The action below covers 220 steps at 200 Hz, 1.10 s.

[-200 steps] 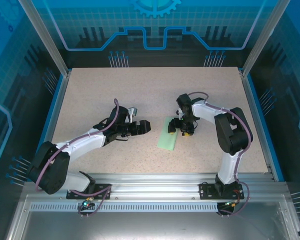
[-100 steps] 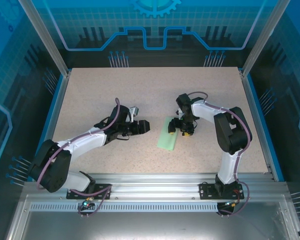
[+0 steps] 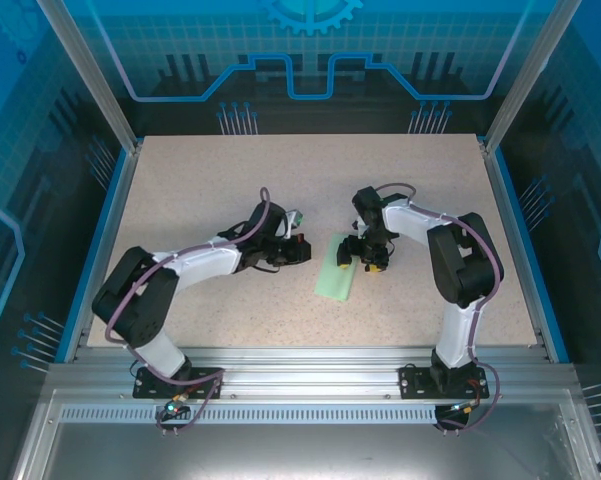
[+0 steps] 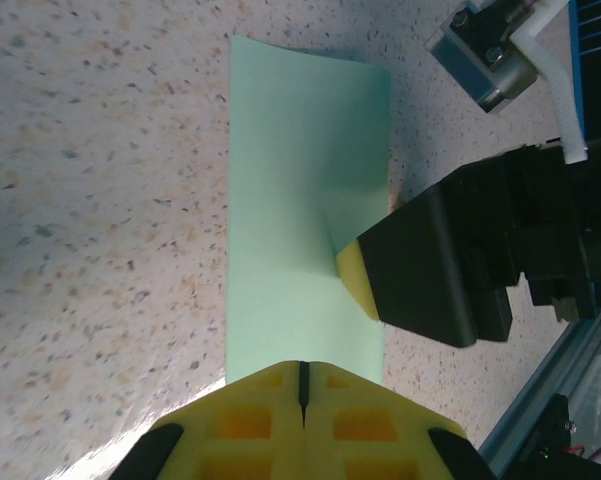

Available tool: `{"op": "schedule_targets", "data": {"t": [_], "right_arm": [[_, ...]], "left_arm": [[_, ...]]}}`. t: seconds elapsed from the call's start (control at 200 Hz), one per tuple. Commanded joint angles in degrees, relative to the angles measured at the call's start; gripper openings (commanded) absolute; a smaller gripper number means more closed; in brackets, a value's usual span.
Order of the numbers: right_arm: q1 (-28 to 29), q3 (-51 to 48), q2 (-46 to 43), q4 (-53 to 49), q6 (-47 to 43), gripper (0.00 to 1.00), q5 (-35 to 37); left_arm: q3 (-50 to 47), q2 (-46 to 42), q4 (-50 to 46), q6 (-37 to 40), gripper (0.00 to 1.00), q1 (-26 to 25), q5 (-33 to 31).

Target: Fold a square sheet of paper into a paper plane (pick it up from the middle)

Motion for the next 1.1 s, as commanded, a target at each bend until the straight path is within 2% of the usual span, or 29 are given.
{"op": "schedule_targets", "data": {"t": [0.0, 0.495, 1.095], "right_arm": [[1.5, -2.7, 6.8, 5.4, -0.6, 0.73, 2.5], [1.5, -3.0, 7.2, 5.2, -0.7, 0.73, 3.1], [1.5, -3.1, 7.6, 5.5, -0.6, 0.73, 3.1]], "left_arm": [[3.4, 3.1, -0.9, -0.7, 0.00, -1.2, 2.1], [11.7, 14.3, -2.8, -2.8, 0.00, -2.8, 3.3], [14.5, 20.1, -4.9, -2.6, 0.00, -3.4, 2.5]]}}
